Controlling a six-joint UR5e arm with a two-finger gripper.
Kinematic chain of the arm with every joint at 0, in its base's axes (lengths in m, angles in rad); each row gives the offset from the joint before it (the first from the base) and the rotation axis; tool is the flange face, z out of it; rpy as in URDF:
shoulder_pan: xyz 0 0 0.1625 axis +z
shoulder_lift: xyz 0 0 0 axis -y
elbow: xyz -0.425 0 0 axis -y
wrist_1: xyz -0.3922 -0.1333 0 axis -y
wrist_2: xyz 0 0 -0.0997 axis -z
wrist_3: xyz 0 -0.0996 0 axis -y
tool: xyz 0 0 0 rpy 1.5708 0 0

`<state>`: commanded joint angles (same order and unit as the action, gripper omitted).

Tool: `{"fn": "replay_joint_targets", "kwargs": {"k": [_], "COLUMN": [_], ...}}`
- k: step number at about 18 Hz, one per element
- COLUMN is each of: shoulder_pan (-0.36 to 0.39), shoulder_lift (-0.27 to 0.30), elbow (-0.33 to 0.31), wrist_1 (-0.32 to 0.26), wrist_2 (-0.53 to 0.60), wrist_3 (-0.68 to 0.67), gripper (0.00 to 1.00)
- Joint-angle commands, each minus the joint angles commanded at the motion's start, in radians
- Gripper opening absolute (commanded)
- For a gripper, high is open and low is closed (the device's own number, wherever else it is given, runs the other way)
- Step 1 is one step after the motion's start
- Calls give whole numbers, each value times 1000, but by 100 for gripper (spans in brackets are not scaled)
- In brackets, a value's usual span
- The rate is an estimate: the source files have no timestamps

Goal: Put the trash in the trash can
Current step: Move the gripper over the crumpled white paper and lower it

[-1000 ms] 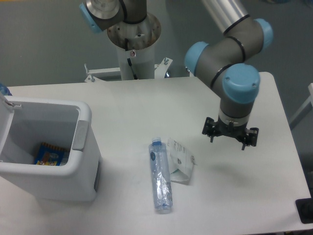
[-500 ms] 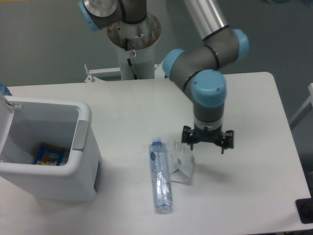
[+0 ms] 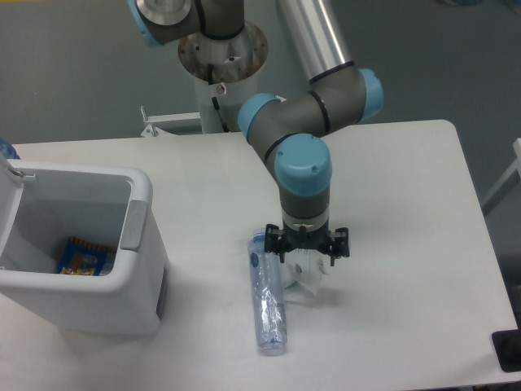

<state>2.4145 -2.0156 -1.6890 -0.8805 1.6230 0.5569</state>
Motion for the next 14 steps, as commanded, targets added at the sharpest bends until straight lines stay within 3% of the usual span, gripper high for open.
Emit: {"fn": "replay_joint_targets", "kwargs": {"k": [3,4,6,10,12,14], "shoulder_pan": [-2,-2,-3,-3,-2,-2], "shoulder_lift": [-34,-35,-41,-51,-51,-51], "elbow": [11,12,23,31,32,34], "wrist_1": [6,5,5,8,8,8], "wrist_2": [17,32,35,37,38,37], "wrist_3": [-9,-9,-9,-14,-11,-9], "gripper": [100,93,71,16,0,0]}}
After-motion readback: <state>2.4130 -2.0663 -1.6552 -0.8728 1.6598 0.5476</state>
